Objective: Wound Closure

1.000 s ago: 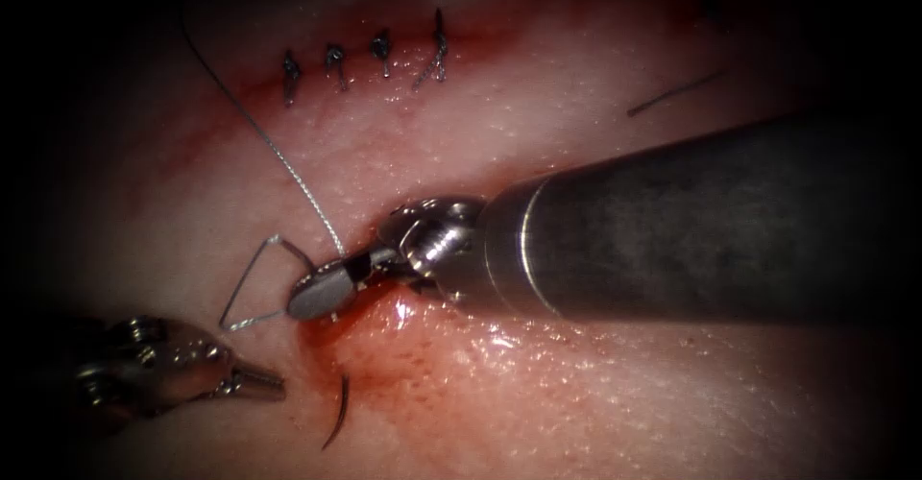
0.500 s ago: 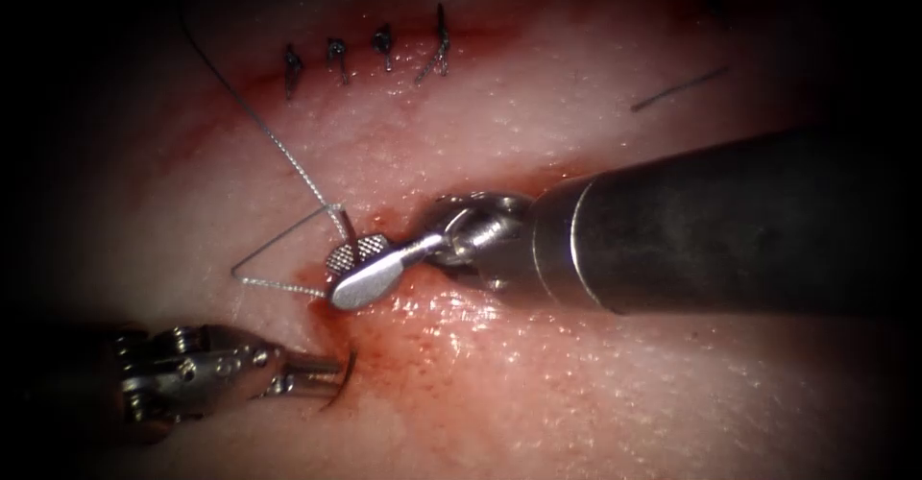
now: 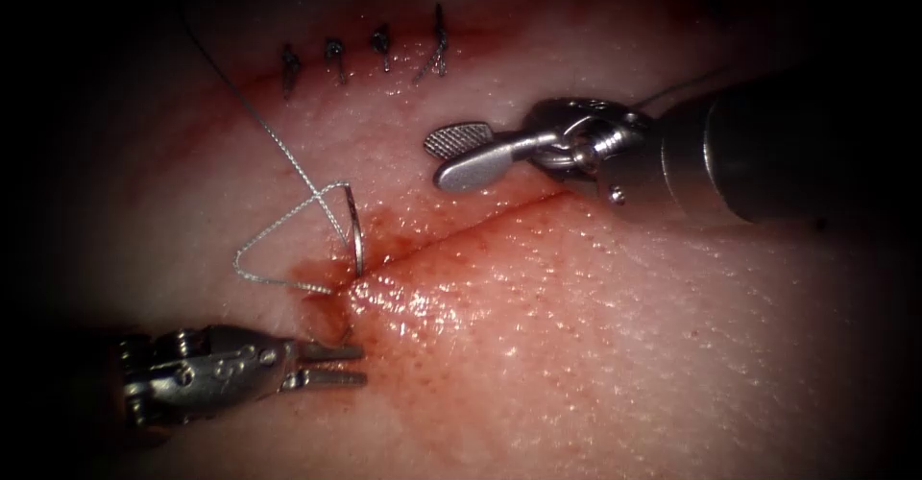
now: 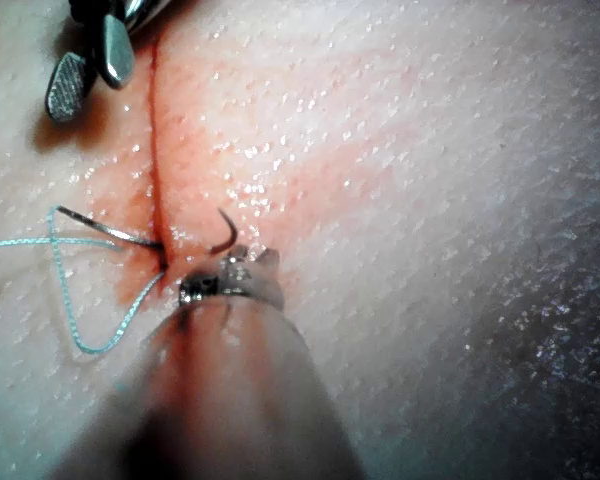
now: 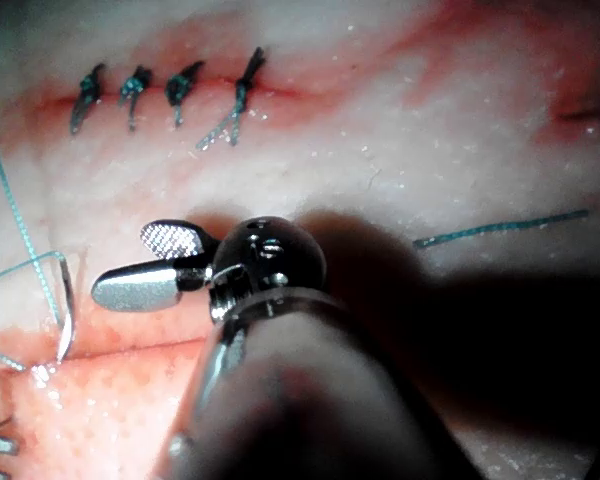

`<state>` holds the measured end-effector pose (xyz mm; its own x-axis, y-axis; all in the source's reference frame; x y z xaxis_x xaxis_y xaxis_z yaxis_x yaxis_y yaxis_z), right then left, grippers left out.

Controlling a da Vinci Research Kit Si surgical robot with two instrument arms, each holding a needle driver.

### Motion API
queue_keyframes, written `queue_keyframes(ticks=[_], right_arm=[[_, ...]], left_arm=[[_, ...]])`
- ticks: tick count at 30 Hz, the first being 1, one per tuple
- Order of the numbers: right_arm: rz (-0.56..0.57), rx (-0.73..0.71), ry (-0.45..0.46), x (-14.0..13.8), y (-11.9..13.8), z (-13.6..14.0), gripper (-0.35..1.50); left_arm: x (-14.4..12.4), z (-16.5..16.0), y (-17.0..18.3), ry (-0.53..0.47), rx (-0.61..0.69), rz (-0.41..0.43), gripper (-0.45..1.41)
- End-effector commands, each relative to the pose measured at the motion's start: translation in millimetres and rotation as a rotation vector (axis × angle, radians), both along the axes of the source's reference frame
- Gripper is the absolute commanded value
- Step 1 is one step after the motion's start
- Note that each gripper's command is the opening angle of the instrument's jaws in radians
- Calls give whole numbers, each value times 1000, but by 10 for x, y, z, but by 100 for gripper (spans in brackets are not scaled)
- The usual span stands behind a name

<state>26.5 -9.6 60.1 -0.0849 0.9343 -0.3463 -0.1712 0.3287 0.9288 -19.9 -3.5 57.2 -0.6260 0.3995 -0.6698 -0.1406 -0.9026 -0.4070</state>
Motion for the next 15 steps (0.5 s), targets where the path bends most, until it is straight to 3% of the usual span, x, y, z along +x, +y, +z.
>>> queue_keyframes(ticks=[1,3,6,12,15], right_arm=[[-10,-1,1,7,-4,7,122],[-10,-1,1,8,-6,7,122],[-18,-1,3,11,-8,6,122],[-20,0,3,15,-10,6,122],[-22,0,3,16,-11,5,122]], left_arm=[[-6,3,-6,-3,3,-3,19],[-5,-1,-6,-7,7,-3,19],[0,-5,-6,-11,8,-3,35],[16,-5,-3,56,-4,-5,35],[23,-5,-2,77,10,-19,46]])
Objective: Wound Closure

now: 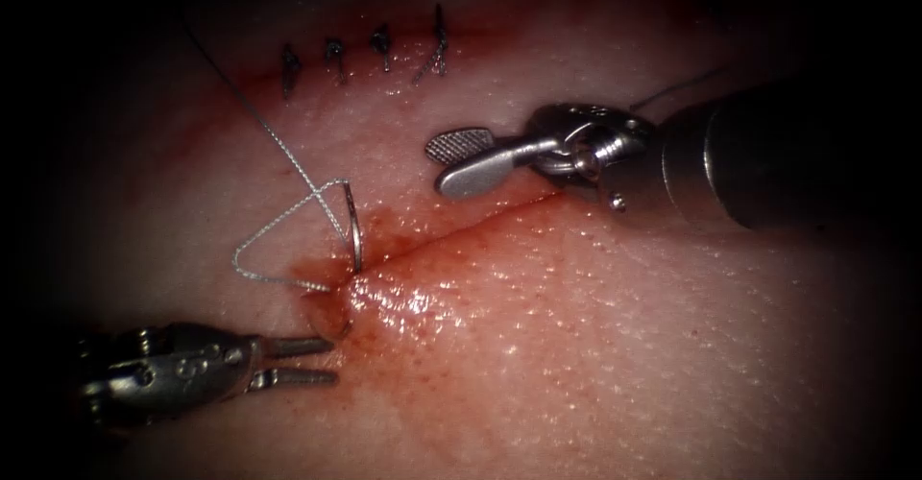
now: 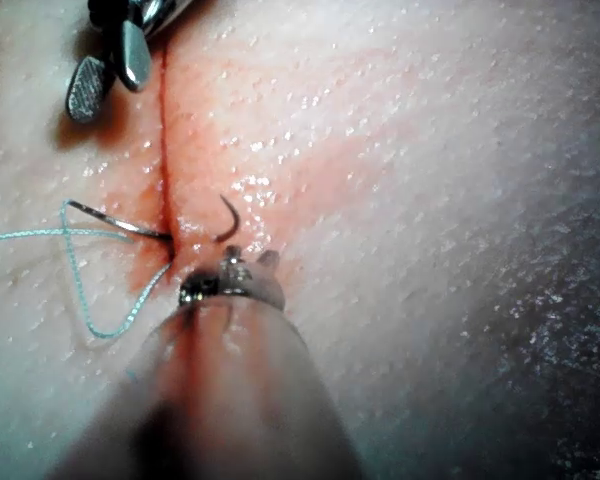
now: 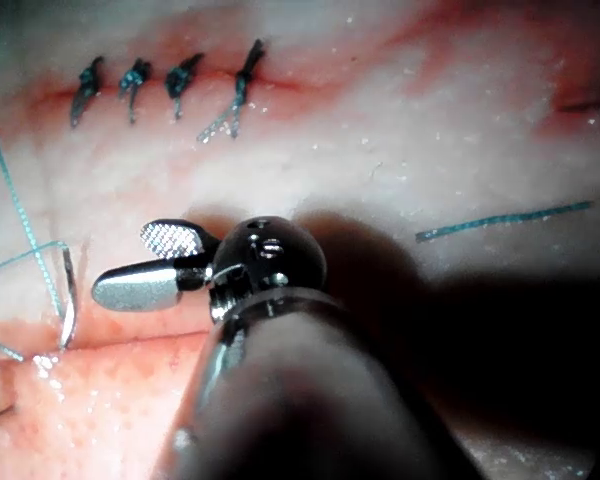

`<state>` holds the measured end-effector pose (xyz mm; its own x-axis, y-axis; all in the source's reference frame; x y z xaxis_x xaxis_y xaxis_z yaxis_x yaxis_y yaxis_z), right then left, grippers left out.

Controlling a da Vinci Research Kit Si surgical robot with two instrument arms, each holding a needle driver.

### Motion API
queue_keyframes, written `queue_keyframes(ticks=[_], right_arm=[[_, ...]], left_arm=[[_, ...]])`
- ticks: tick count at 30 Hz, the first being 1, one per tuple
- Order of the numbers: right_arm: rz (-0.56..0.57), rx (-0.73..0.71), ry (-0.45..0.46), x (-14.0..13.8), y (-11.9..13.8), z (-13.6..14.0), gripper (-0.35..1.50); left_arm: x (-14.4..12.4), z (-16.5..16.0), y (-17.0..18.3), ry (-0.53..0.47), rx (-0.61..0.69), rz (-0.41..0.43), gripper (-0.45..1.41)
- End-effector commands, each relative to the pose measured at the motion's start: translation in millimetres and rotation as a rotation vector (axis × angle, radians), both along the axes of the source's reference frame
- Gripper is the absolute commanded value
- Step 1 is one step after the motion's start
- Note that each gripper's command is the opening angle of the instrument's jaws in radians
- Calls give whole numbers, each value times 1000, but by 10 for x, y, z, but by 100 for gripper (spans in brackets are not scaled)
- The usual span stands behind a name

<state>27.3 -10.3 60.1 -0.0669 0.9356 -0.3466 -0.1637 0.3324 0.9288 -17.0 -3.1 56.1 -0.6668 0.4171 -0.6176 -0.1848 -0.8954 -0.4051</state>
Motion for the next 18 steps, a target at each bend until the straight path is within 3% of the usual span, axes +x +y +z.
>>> queue_keyframes(ticks=[1,5,10,18], right_arm=[[-2,1,2,8,-4,5,122],[-1,1,2,10,-4,5,122],[1,-4,0,13,-5,4,122],[2,-4,-1,15,-7,3,120]], left_arm=[[-5,6,-5,6,-1,-3,51],[-8,7,-2,11,0,-13,57],[-22,8,-1,-29,-5,-43,42],[-28,8,7,-103,6,-52,51]])
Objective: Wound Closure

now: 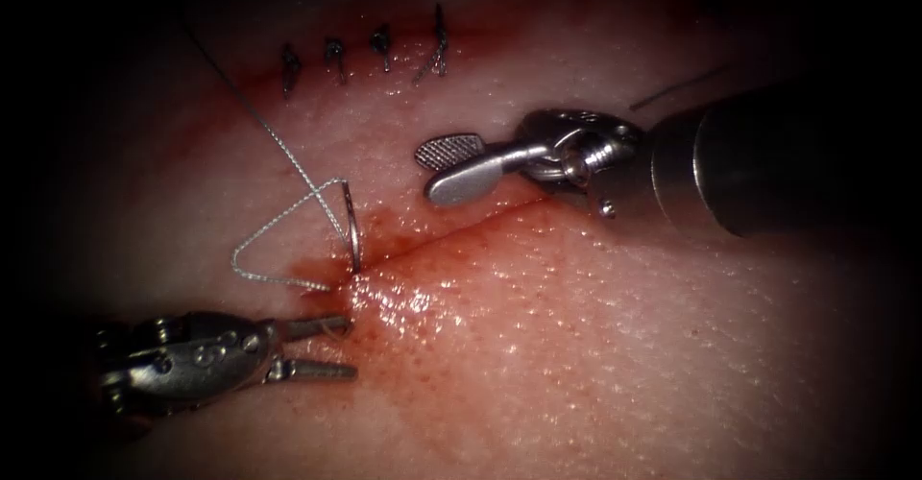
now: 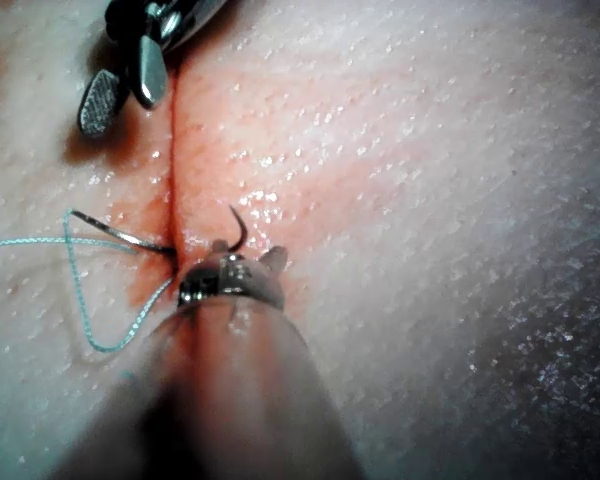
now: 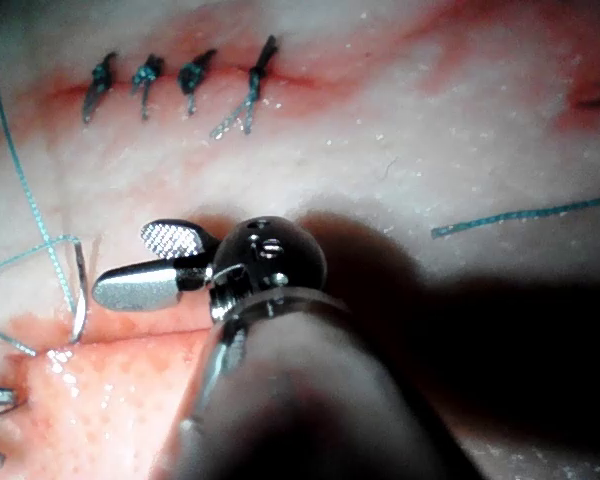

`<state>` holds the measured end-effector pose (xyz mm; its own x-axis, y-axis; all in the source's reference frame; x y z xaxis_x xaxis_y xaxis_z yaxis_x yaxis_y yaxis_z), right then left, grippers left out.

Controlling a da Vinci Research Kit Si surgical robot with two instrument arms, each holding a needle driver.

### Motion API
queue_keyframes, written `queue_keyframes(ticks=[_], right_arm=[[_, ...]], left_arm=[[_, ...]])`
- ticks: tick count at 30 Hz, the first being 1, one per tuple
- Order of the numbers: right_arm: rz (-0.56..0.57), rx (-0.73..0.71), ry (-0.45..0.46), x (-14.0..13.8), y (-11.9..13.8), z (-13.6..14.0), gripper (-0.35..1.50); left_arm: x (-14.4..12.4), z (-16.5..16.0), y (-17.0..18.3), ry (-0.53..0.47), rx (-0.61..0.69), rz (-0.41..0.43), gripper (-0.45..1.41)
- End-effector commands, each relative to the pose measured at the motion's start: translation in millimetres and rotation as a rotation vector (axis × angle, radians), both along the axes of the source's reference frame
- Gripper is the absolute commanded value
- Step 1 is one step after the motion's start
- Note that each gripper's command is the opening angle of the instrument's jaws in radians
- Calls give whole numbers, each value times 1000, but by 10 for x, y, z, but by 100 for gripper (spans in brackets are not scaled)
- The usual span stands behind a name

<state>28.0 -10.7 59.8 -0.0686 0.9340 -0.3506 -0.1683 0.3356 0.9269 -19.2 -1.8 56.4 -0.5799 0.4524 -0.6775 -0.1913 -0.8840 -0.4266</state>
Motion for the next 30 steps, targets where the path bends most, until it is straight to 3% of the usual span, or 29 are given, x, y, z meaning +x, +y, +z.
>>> queue_keyframes(ticks=[1,4,7,9,16,18,20,21,22,24,25,27,30], right_arm=[[-1,0,3,8,-4,5,120],[-1,2,3,8,-4,3,122],[-1,-7,2,9,-4,1,122],[2,-6,1,11,-3,0,122],[-2,-22,0,10,-5,-2,110],[-9,-33,1,8,-6,-3,96],[-20,-94,-10,5,-8,-6,66],[-34,-110,-7,5,-8,-7,59],[-59,-119,2,5,-8,-8,59],[-87,-140,11,7,-7,-9,76],[-113,-159,20,9,-5,-11,96],[-125,-173,20,11,-3,-13,111],[-146,-185,26,14,-1,-17,116]], left_arm=[[-4,7,-3,-21,-1,-4,44],[-2,11,5,-46,-19,-33,25],[-4,12,7,-50,-20,-38,22],[-7,15,7,-74,-35,-41,-45],[-12,16,7,-94,-23,-28,-45],[-12,15,7,-117,-6,-51,-45],[-12,14,4,-150,78,-102,-45],[-12,13,4,-158,104,-116,-45],[-13,13,3,-166,133,-128,-45],[-15,10,3,-194,207,-161,-45],[-18,4,6,-203,288,-199,-45],[-21,-3,11,-216,352,-212,-45],[-27,-17,23,-222,463,-263,-45]])
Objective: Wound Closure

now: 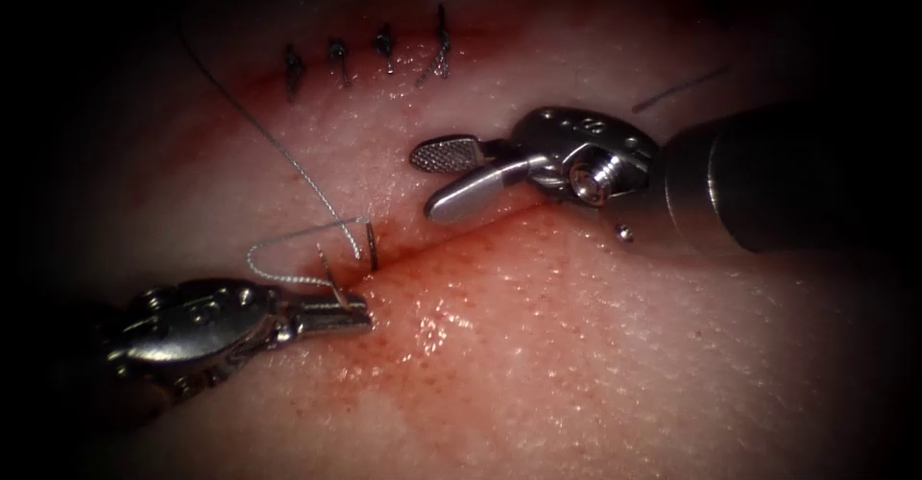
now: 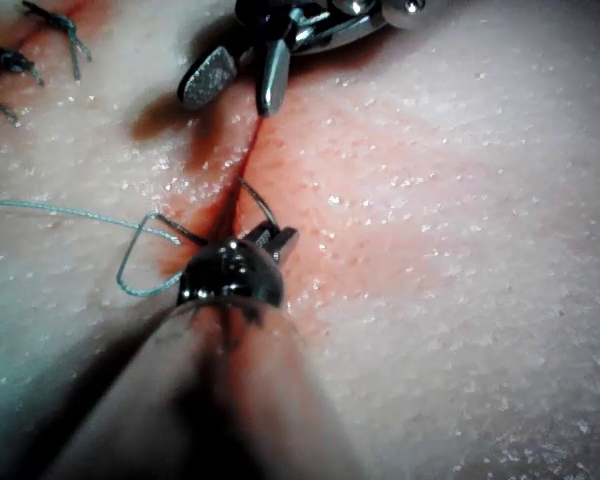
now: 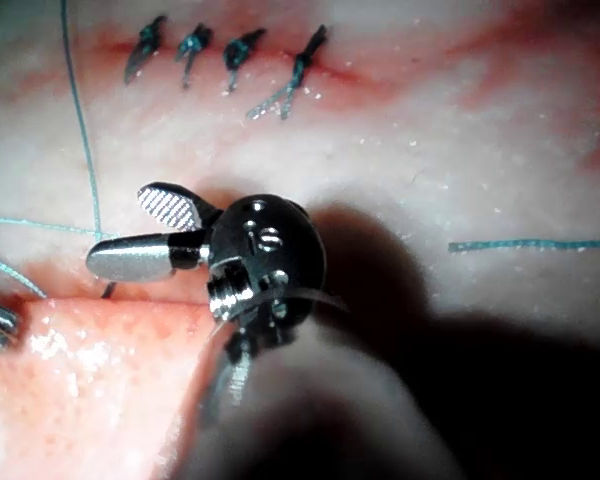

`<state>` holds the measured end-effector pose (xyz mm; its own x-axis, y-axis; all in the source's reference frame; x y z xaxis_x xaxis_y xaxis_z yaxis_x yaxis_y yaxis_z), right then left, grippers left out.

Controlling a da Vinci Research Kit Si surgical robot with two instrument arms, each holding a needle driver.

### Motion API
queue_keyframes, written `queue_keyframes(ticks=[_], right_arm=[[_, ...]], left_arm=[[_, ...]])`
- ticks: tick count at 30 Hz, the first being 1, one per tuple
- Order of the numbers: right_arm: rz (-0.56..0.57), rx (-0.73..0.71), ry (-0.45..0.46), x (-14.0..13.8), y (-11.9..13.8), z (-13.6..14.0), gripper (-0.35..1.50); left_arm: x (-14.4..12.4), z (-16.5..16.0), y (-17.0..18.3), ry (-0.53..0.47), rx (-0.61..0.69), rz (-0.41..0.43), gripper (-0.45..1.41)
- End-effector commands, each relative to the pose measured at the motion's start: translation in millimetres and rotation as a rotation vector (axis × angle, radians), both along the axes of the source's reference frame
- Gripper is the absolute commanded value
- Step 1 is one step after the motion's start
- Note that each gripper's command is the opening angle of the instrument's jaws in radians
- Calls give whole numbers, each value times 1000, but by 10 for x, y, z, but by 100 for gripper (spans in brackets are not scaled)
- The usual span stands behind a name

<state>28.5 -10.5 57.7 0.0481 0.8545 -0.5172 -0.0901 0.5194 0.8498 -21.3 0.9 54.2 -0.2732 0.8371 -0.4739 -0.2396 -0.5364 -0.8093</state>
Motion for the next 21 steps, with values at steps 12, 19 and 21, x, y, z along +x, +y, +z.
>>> queue_keyframes(ticks=[12,19,21], right_arm=[[-120,-48,-6,15,-18,-21,110],[-212,-114,-55,22,-32,-34,108],[-220,-129,-56,23,-36,-38,108]], left_arm=[[-14,-32,6,-28,497,22,-45],[-15,-40,-4,-55,559,53,-45],[-15,-46,-5,-72,576,55,-45]])
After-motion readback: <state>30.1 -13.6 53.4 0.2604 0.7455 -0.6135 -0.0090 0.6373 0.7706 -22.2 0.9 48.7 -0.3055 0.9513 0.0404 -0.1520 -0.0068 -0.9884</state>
